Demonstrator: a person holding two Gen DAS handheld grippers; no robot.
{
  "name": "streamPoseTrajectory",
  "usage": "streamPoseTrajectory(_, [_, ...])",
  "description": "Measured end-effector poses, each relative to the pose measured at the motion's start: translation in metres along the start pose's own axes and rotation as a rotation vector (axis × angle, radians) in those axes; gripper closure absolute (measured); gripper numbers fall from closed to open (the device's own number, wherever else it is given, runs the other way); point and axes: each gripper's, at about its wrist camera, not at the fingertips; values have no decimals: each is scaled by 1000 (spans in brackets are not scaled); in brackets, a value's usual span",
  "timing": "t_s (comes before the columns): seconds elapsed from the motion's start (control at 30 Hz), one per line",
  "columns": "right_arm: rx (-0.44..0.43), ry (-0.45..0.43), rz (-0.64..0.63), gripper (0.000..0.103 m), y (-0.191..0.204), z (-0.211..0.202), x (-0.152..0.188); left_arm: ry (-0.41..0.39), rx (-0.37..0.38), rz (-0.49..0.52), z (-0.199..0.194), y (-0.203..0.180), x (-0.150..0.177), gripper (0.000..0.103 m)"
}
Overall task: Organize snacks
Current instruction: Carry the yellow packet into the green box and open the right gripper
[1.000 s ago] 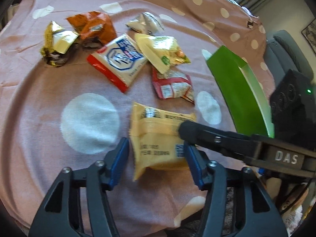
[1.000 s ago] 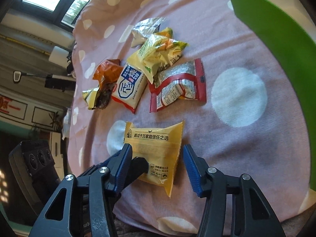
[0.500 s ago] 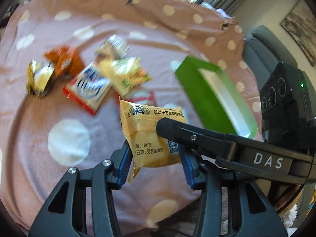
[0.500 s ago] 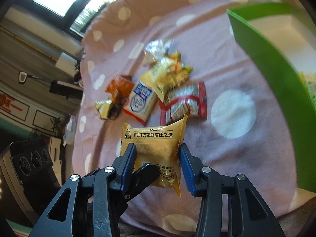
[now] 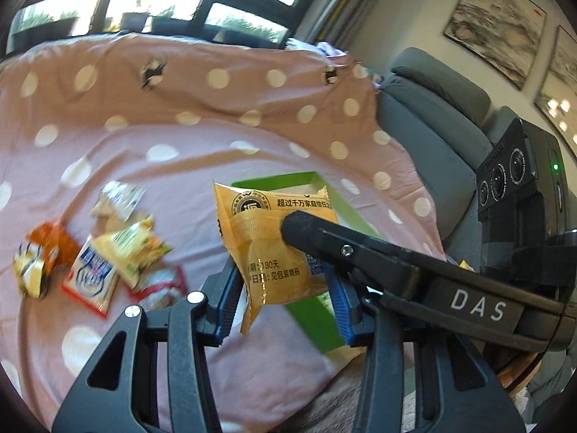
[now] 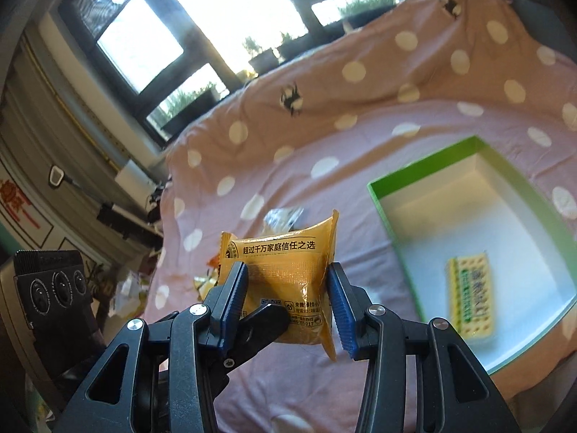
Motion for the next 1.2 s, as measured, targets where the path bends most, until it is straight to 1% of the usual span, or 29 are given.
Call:
streamPoseTrajectory(0.17, [29,-51,20,55,-25,-15,-12,-1,15,51,17,-23,-8,60])
streamPoseTrajectory(0.3, [47,-82,45,55,-45,-23,-17,14,27,67,35,-36,-15,61])
streamPoseTrajectory(0.63, [132,-112,90,55,-91,-22,-28,81,72,80,88,-55,-26,62])
streamPoseTrajectory(0.83, [155,-96,148,55,-127,-9,-26,148,64,78,126,-59,-25,63])
streamPoseTrajectory(1.03, [167,-54,228,55,-164,7,-17,218,52,65,162,-59,-19,65])
streamPoseTrajectory(1.2, [169,-18,286,55,-185,19,-8,271,22,69,186,-58,-14,67])
Point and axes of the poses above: each gripper's, at about its wrist camera, not at the fingertips, and z roughly the way its jaws point, y to its left, x to its underside, and after that the axes turned 11 degrees about -z, right-handed
